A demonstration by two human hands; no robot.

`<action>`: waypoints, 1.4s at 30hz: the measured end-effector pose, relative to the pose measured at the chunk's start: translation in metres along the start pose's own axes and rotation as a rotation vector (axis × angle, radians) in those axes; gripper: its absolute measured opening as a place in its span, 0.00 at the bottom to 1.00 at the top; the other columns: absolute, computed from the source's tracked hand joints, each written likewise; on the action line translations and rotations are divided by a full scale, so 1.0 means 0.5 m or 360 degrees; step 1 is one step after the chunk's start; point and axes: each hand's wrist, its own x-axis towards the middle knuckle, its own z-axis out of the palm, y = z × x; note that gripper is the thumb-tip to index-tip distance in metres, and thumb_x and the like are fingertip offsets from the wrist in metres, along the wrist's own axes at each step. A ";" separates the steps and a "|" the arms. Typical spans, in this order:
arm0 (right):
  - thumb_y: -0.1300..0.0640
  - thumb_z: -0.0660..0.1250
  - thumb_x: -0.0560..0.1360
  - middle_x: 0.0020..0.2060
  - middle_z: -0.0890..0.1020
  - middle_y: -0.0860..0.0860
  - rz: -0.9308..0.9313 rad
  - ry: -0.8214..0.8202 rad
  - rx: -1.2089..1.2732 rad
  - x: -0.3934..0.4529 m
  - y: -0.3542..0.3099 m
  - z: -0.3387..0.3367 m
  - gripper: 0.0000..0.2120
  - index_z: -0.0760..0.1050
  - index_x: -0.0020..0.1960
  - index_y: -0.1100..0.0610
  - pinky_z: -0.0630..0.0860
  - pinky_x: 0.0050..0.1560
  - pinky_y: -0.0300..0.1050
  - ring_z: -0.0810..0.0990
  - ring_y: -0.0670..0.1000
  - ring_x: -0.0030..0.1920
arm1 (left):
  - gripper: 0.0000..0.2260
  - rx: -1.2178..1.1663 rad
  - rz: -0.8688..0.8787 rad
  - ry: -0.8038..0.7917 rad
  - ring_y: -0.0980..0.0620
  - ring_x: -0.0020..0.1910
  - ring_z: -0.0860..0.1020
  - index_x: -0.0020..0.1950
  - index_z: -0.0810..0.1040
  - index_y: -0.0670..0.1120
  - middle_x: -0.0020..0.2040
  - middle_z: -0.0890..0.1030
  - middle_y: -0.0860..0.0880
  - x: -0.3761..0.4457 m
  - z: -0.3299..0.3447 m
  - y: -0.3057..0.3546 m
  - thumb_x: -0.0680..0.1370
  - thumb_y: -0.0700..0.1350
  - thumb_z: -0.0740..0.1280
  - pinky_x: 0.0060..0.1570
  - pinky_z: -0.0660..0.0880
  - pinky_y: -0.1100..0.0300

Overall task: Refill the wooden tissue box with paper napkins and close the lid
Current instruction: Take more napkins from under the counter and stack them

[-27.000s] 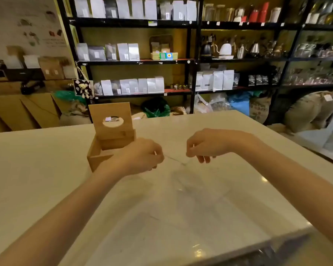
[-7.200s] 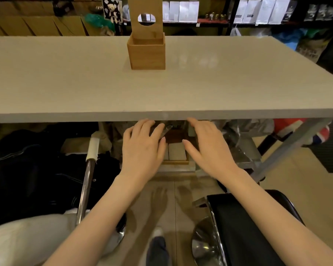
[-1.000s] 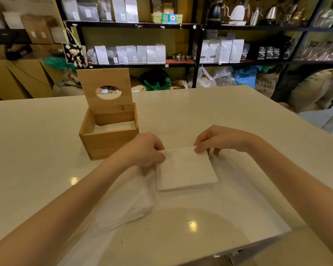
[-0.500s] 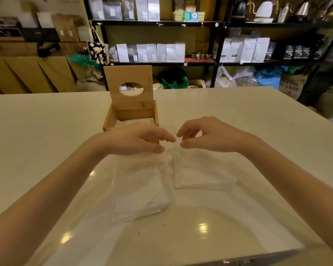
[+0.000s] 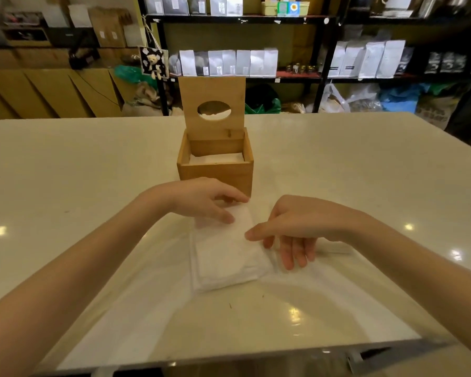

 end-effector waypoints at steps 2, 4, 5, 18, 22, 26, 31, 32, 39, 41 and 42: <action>0.43 0.67 0.71 0.28 0.83 0.57 0.0069 -0.0005 0.0029 -0.001 0.001 0.008 0.23 0.79 0.47 0.65 0.75 0.24 0.37 0.79 0.49 0.21 | 0.24 0.0045 -0.0035 -0.0023 0.55 0.65 0.69 0.70 0.67 0.54 0.69 0.70 0.55 0.001 0.002 -0.004 0.75 0.48 0.68 0.61 0.67 0.63; 0.44 0.68 0.70 0.28 0.83 0.57 0.0112 -0.0017 0.0061 -0.003 0.001 0.014 0.24 0.79 0.47 0.66 0.75 0.24 0.36 0.79 0.49 0.21 | 0.26 0.0127 -0.0084 -0.0015 0.55 0.64 0.69 0.70 0.67 0.54 0.68 0.70 0.55 -0.002 0.001 -0.007 0.73 0.50 0.69 0.60 0.66 0.63; 0.43 0.69 0.69 0.28 0.84 0.57 0.0126 -0.0024 0.0065 -0.004 0.000 0.018 0.24 0.79 0.46 0.66 0.75 0.24 0.37 0.79 0.50 0.21 | 0.27 0.0171 -0.0108 -0.0016 0.54 0.64 0.69 0.70 0.67 0.53 0.67 0.70 0.55 -0.005 0.001 -0.007 0.72 0.51 0.70 0.60 0.66 0.62; 0.50 0.73 0.66 0.20 0.75 0.52 0.0051 0.0031 0.0003 0.004 0.005 0.058 0.17 0.74 0.25 0.59 0.66 0.27 0.39 0.68 0.48 0.20 | 0.16 -0.0009 -0.0164 -0.0069 0.51 0.52 0.77 0.56 0.75 0.49 0.53 0.79 0.51 -0.017 0.019 -0.007 0.70 0.46 0.73 0.51 0.73 0.61; 0.49 0.73 0.65 0.22 0.72 0.52 -0.0008 0.0025 0.0065 -0.005 0.011 0.046 0.15 0.74 0.30 0.59 0.63 0.27 0.40 0.65 0.48 0.21 | 0.19 -0.0175 -0.0136 -0.0041 0.52 0.54 0.75 0.56 0.73 0.51 0.51 0.76 0.55 -0.021 0.019 -0.011 0.69 0.45 0.75 0.51 0.72 0.63; 0.52 0.74 0.64 0.23 0.69 0.48 -0.0071 0.0069 0.0232 -0.023 0.021 0.009 0.11 0.75 0.38 0.57 0.60 0.25 0.38 0.64 0.47 0.25 | 0.18 -0.0570 -0.0084 -0.0070 0.57 0.52 0.77 0.54 0.73 0.56 0.51 0.78 0.58 -0.025 0.006 -0.011 0.69 0.42 0.74 0.48 0.74 0.65; 0.55 0.72 0.68 0.32 0.80 0.47 -0.0158 0.0250 0.0471 -0.043 0.047 -0.059 0.07 0.79 0.32 0.53 0.73 0.34 0.40 0.78 0.48 0.37 | 0.22 -0.1047 -0.0086 0.0134 0.54 0.56 0.77 0.60 0.73 0.54 0.56 0.79 0.55 -0.005 -0.005 0.016 0.69 0.40 0.73 0.52 0.75 0.60; 0.56 0.71 0.69 0.34 0.82 0.48 -0.0158 0.0281 0.0519 -0.047 0.054 -0.074 0.06 0.80 0.33 0.52 0.75 0.36 0.41 0.79 0.48 0.37 | 0.24 -0.1117 -0.0082 0.0160 0.52 0.57 0.77 0.63 0.72 0.52 0.57 0.78 0.54 0.002 -0.005 0.025 0.69 0.41 0.73 0.53 0.75 0.60; 0.59 0.68 0.72 0.45 0.81 0.55 -0.0083 0.0461 0.0806 -0.050 0.126 -0.155 0.04 0.80 0.45 0.57 0.76 0.55 0.51 0.78 0.54 0.46 | 0.09 -0.1752 0.0013 0.0186 0.54 0.43 0.84 0.55 0.78 0.47 0.48 0.85 0.51 0.030 0.000 0.080 0.75 0.44 0.66 0.42 0.82 0.63; 0.58 0.69 0.72 0.48 0.81 0.56 -0.0043 0.0471 0.0825 -0.046 0.143 -0.162 0.07 0.81 0.48 0.59 0.75 0.58 0.51 0.78 0.54 0.48 | 0.06 -0.1854 0.0017 0.0208 0.53 0.40 0.85 0.51 0.79 0.46 0.42 0.86 0.50 0.036 0.004 0.091 0.77 0.43 0.64 0.42 0.81 0.61; 0.58 0.69 0.71 0.49 0.82 0.56 -0.0025 0.0478 0.0818 -0.043 0.153 -0.165 0.09 0.81 0.50 0.60 0.75 0.57 0.51 0.79 0.54 0.49 | 0.06 -0.1828 0.0002 0.0229 0.53 0.38 0.85 0.50 0.79 0.46 0.40 0.86 0.50 0.042 0.008 0.096 0.77 0.43 0.64 0.40 0.81 0.61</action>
